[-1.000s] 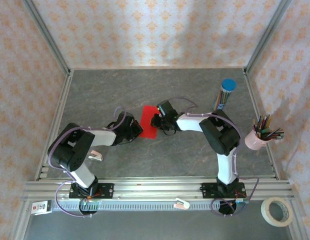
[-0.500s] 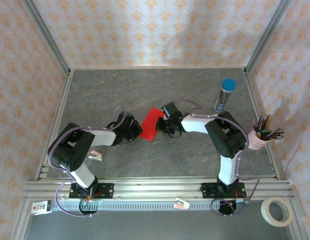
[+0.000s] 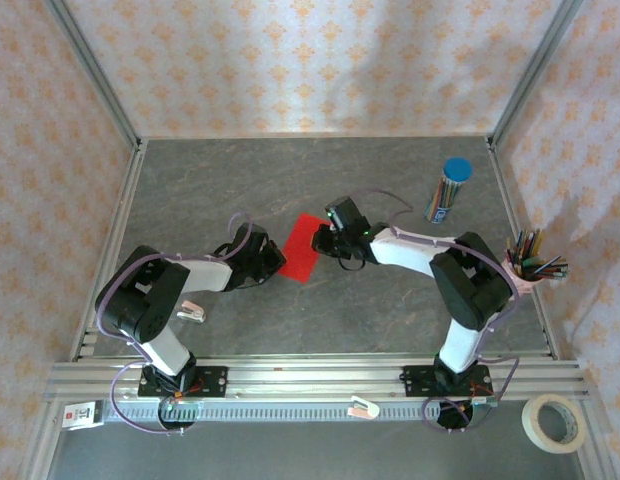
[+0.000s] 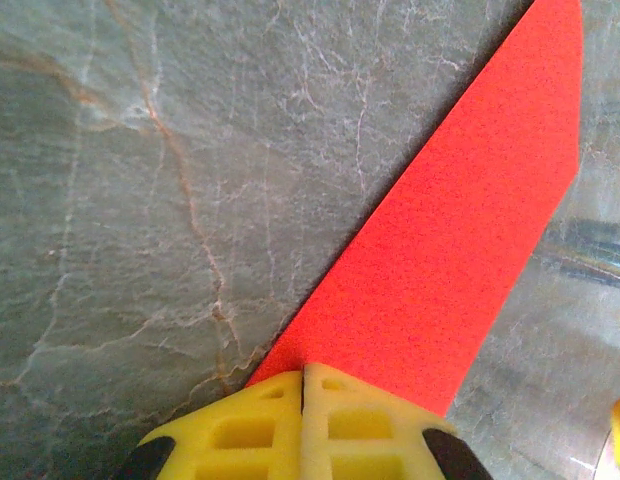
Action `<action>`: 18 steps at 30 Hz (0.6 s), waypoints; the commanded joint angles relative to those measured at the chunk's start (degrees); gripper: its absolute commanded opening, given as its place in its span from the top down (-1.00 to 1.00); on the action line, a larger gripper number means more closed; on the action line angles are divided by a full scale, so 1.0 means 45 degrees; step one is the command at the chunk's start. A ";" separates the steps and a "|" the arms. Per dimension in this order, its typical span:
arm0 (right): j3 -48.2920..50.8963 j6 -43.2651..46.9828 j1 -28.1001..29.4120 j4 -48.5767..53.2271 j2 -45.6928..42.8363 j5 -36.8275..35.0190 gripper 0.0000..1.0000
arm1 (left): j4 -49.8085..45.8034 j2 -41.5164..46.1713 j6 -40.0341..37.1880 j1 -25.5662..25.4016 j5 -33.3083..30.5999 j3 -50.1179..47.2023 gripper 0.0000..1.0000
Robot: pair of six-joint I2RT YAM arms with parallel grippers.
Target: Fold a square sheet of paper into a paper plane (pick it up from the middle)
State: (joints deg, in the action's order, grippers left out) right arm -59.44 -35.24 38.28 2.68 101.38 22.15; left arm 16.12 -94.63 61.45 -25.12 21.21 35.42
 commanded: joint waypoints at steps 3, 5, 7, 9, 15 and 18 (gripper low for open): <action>0.0454 -0.0542 0.0448 -0.0736 0.0719 0.1532 0.88 | -0.0599 -0.0065 -0.0043 0.0036 0.0102 -0.0101 1.00; 0.0474 -0.0547 0.0511 -0.0902 0.0910 0.1958 0.90 | -0.0557 -0.0089 0.0011 0.0025 0.0149 -0.0117 1.00; 0.0422 -0.0533 0.0574 -0.0966 0.1158 0.2178 0.91 | -0.0506 -0.0099 0.0036 0.0022 0.0203 -0.0117 1.00; 0.0329 -0.0527 0.0594 -0.0855 0.1468 0.2187 0.93 | -0.0458 -0.0096 0.0021 0.0024 0.0228 -0.0091 1.00; -0.0097 -0.0097 0.0595 0.0684 0.2273 0.1033 0.95 | -0.0691 -0.0045 -0.0311 0.0034 0.0091 -0.0051 1.00; -0.0255 0.0070 0.0594 0.1723 0.2614 0.0119 0.96 | -0.0960 0.0026 -0.0735 0.0026 -0.0284 -0.0139 1.00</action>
State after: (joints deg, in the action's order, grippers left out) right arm -60.49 -36.56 40.73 2.13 109.58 29.82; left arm 16.08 -94.63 60.84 -25.08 21.91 35.42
